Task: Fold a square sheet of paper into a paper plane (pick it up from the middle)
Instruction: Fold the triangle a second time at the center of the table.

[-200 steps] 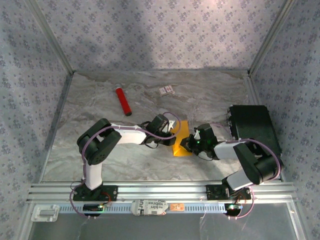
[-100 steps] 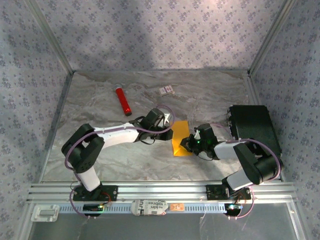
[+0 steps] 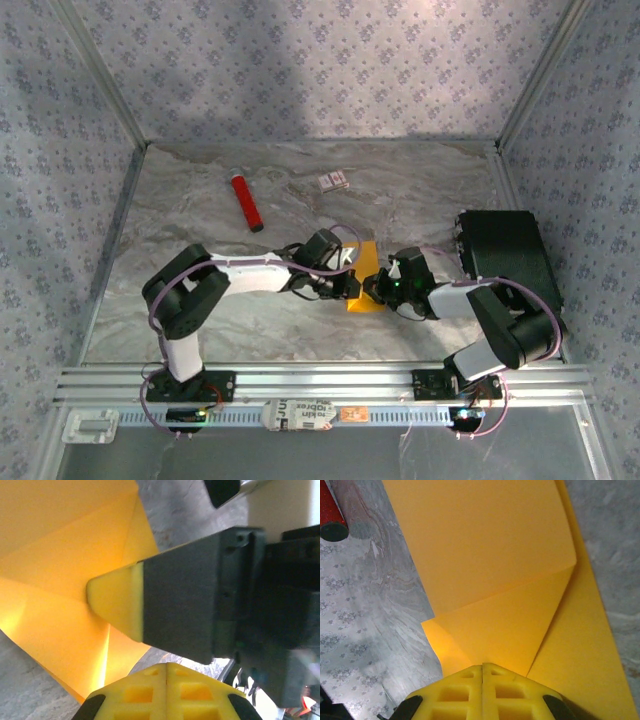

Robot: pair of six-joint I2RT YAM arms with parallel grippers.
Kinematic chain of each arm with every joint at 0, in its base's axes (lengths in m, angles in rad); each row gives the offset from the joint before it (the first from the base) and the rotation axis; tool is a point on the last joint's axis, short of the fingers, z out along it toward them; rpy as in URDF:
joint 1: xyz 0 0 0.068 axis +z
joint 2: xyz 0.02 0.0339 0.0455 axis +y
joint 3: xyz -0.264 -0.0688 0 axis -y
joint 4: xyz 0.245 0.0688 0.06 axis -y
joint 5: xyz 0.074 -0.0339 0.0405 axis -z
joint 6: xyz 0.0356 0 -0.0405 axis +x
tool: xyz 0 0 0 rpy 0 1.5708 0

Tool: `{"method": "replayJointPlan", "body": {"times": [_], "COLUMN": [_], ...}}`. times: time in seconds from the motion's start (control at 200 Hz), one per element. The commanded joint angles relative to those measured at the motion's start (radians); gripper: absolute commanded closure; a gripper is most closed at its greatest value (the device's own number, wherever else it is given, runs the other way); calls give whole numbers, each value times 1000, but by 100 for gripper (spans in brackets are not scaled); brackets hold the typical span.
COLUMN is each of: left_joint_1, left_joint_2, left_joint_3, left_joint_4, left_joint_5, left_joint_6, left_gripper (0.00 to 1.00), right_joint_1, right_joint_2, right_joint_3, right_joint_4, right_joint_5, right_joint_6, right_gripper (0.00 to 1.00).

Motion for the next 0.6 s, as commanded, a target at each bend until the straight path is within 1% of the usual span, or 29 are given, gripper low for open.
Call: {"method": "replayJointPlan", "body": {"times": [0.0, 0.28, 0.595], "left_joint_1": [-1, -4, -4], "left_joint_2": [26, 67, 80], "left_joint_3": [11, 22, 18], "left_joint_4": [-7, -5, -53], "left_joint_5": [43, 55, -4], "left_joint_6": [-15, -12, 21], "left_gripper": [97, 97, 96], "right_joint_1": [-12, -12, -11], "right_joint_2": [27, 26, 27], "right_joint_3": [-11, -11, -9], "right_joint_4": [-99, -103, -108], "right_joint_5": [62, 64, 61], "right_joint_6": [12, 12, 8], "right_gripper": [99, 99, 99]}}
